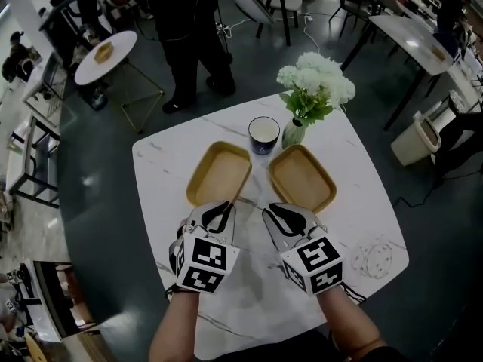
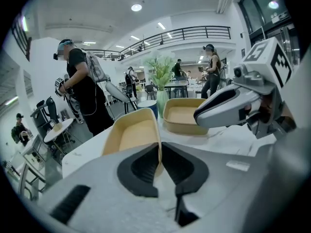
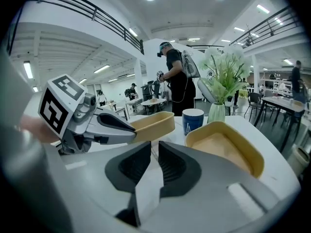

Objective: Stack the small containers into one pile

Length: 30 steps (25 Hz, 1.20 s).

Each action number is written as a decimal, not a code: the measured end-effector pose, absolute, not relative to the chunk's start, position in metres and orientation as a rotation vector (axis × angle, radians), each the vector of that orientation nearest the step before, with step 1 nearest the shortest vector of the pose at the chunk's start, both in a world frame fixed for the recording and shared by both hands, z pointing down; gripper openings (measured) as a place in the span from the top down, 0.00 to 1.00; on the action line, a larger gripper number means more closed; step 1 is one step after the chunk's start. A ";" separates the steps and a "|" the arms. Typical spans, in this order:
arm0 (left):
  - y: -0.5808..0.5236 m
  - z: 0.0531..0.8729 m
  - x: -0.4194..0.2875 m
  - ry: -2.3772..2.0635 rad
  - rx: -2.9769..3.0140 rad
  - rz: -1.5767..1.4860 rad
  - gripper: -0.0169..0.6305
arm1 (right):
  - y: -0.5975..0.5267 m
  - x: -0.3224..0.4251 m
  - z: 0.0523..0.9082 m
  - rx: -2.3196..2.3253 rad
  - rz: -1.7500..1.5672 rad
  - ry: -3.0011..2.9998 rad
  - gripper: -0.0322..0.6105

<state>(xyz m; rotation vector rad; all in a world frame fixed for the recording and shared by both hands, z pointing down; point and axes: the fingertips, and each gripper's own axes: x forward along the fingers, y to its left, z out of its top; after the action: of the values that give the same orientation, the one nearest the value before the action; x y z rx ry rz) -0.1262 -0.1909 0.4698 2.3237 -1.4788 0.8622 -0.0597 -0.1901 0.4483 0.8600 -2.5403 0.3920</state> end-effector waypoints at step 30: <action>-0.186 0.424 0.015 -1.357 2.370 0.553 0.94 | -0.193 0.062 0.400 1.176 0.339 -2.506 0.89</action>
<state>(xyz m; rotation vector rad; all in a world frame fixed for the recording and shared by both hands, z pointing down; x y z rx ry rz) 0.0154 -0.1861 0.4239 2.3698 -1.3571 0.5532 0.0622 -0.1926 0.3997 1.1758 -2.5063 0.3386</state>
